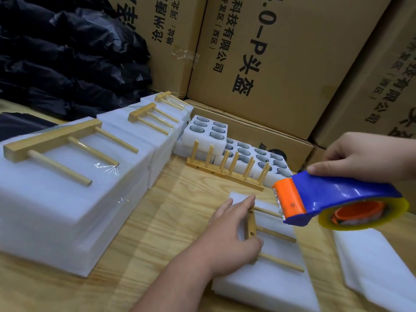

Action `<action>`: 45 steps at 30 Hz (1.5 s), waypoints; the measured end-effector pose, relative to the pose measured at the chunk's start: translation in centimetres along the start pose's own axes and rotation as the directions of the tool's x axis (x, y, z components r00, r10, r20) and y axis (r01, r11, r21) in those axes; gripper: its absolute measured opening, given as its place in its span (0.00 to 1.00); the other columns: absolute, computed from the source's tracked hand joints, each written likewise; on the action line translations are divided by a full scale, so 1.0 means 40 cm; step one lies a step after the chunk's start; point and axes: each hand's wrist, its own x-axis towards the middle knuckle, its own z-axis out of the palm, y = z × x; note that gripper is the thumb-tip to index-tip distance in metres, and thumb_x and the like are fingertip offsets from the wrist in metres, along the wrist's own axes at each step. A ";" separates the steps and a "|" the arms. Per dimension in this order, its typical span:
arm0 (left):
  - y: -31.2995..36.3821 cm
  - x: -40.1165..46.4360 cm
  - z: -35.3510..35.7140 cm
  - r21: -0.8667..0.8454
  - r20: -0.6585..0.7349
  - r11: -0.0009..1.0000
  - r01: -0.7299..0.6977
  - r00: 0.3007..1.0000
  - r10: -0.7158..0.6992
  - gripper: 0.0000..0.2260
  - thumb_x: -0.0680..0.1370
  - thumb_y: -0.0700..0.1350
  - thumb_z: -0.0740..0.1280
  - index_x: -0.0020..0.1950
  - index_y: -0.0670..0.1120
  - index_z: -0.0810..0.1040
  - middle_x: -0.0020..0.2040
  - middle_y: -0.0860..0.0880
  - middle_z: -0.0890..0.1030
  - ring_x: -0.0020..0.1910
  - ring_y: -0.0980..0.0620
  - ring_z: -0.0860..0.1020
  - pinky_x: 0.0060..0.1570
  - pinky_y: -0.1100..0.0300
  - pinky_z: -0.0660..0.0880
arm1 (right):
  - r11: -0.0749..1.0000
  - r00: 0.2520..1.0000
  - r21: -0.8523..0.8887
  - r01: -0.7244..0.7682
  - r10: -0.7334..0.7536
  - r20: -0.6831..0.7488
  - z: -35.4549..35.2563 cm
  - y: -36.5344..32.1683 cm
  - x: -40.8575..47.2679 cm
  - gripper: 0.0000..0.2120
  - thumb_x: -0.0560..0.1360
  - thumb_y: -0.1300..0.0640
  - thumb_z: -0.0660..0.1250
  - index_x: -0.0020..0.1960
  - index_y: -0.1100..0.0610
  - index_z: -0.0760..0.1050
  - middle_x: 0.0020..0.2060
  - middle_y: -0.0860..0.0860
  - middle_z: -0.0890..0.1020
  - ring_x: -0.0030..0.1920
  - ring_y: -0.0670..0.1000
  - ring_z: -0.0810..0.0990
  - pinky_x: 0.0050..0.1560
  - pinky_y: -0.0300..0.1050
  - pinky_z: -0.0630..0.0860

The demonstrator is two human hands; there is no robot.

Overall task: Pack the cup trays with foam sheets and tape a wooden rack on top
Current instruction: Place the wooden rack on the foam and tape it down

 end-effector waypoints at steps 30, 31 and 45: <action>0.140 0.133 0.104 0.728 0.192 0.685 0.017 0.954 -0.228 0.68 0.58 0.84 0.63 0.81 0.51 0.29 0.82 0.58 0.34 0.79 0.58 0.32 0.80 0.47 0.36 | 0.852 0.991 0.505 0.134 -0.116 -0.068 0.358 0.228 0.057 0.40 0.56 0.13 0.59 0.28 0.52 0.71 0.23 0.44 0.67 0.26 0.45 0.66 0.26 0.35 0.62; 0.134 0.135 0.113 0.778 0.187 0.628 0.007 0.952 -0.243 0.67 0.58 0.85 0.58 0.80 0.49 0.28 0.83 0.55 0.34 0.80 0.56 0.33 0.80 0.45 0.37 | 0.849 0.991 0.513 0.130 -0.116 -0.060 0.363 0.233 0.057 0.39 0.56 0.14 0.60 0.28 0.52 0.72 0.23 0.44 0.68 0.26 0.45 0.66 0.26 0.35 0.61; 0.117 0.135 0.125 0.860 0.170 0.510 -0.005 0.946 -0.276 0.65 0.55 0.87 0.42 0.83 0.51 0.36 0.82 0.54 0.33 0.81 0.56 0.34 0.80 0.47 0.38 | 0.817 0.994 0.566 0.110 -0.096 -0.055 0.345 0.349 0.001 0.37 0.57 0.21 0.67 0.36 0.56 0.81 0.29 0.50 0.81 0.28 0.46 0.77 0.32 0.44 0.71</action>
